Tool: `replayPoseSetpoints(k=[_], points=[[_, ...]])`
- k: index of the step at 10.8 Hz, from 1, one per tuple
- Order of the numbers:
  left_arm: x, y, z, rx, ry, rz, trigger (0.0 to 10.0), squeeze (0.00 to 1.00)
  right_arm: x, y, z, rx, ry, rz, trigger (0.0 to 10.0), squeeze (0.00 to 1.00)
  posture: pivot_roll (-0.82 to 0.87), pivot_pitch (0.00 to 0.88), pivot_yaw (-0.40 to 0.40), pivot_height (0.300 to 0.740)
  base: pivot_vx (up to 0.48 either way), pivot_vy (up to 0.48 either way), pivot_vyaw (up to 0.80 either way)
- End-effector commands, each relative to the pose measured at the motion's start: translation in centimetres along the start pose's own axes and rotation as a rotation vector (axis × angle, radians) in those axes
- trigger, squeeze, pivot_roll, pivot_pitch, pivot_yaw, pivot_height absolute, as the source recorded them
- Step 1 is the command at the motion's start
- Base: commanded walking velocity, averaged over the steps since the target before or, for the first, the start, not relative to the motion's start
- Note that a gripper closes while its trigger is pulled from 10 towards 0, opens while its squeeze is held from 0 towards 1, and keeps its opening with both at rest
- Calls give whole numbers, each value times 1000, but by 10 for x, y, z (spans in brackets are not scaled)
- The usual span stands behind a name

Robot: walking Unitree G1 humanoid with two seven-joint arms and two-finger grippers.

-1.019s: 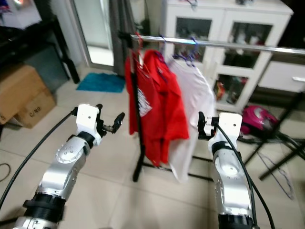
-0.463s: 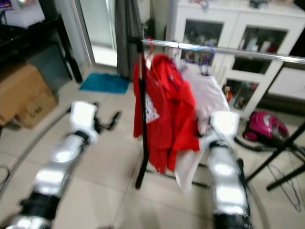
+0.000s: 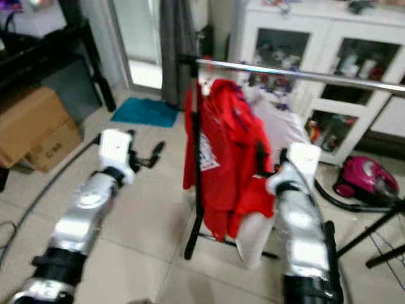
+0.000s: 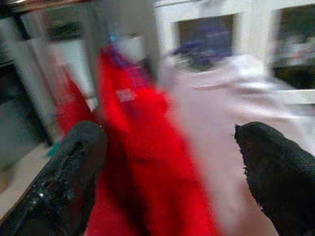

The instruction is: Hang hanger

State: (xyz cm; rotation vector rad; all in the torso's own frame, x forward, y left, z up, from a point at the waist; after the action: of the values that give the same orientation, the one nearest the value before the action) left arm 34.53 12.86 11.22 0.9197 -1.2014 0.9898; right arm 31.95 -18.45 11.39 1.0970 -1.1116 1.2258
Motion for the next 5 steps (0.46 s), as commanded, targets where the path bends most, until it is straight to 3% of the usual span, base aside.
replayPoseSetpoints(k=[1,2,4,5], points=[[2,-2,3,-13,-20,9,10000,1000,-2,-1,4,-1,-4,-7,10000,0,21,0,21,740,0,0,0],[3,-2,1,1,-12,15,10000,1000,-5,-3,6,-17,93,-12,10000,0,23,0,19,740,0,-244,0],[3,-2,1,1,-12,15,10000,1000,-5,-3,6,-17,93,-12,10000,0,23,0,19,740,0,-244,0],[4,-3,0,4,-10,16,10000,1000,0,-3,5,-3,-14,15,10000,0,24,0,17,740,0,-356,0]])
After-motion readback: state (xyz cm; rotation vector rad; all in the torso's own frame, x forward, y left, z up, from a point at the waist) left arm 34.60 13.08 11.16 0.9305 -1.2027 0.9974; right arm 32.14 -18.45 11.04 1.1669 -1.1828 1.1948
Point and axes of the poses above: a point about 5 cm out from each wrist's last joint towards the gripper, its own y axis pointing back from the gripper into the wrist, its own x axis along the axis of the wrist's last joint, z = x × y, the point moved 3 cm from there along -y, pointing out of the wrist towards the gripper, and after that the axes turned 14 degrees about y, right-handed, at the moved point
